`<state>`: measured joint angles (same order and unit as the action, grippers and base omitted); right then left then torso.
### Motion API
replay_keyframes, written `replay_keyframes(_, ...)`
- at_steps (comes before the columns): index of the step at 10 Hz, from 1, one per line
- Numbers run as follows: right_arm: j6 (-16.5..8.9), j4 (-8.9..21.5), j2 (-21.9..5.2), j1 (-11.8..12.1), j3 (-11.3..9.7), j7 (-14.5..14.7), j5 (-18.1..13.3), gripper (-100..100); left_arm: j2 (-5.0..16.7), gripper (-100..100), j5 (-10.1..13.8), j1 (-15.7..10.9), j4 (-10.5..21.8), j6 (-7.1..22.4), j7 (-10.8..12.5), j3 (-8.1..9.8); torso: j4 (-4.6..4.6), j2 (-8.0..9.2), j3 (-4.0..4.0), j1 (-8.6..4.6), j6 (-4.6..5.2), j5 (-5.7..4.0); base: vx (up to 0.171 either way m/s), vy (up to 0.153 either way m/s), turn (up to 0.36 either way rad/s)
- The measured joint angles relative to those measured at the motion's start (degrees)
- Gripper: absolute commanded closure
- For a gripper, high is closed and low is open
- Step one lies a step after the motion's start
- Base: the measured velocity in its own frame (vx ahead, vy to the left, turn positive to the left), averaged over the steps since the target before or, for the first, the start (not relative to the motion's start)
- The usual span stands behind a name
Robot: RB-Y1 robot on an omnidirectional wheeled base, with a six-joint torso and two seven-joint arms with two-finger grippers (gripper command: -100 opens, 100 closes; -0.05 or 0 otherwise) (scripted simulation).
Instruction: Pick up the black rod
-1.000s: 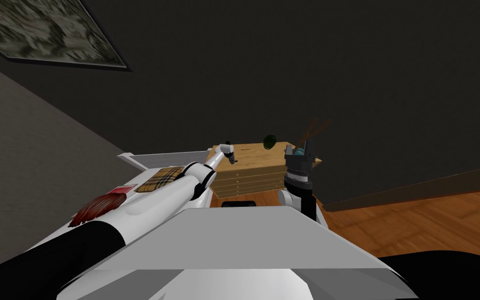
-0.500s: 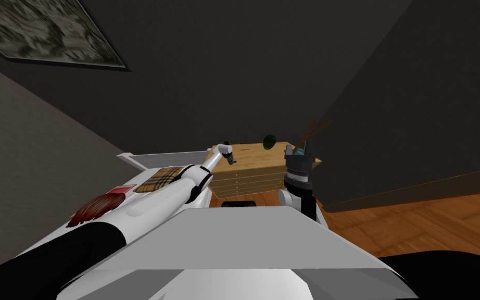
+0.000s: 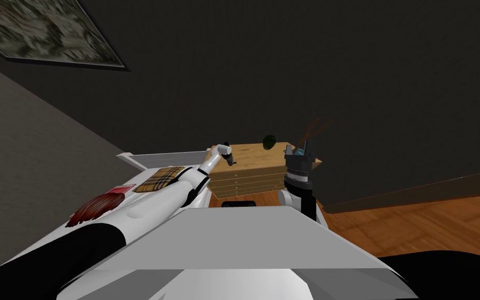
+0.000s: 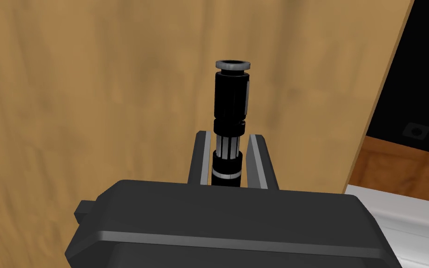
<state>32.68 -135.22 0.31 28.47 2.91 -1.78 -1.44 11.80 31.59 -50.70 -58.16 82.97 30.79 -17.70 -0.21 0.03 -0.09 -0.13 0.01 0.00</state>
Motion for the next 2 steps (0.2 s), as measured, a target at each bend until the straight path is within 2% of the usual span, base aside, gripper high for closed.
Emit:
replay_keyframes(1,0.0,0.0,0.0,0.0,0.0,0.0,0.0,0,0.6,100,0.6,0.7,-1.8,0.8,0.3,-0.62,0.03,0.00,0.02,-0.01,0.03,-0.01,0.001,-0.009,0.001)
replay_keyframes(2,0.0,0.0,0.0,0.0,0.0,0.0,0.0,0,0.6,0,0.7,0.7,-2.1,1.0,0.4,-0.67,0.03,0.01,0.02,0.03,0.02,0.00,0.000,0.000,0.000)
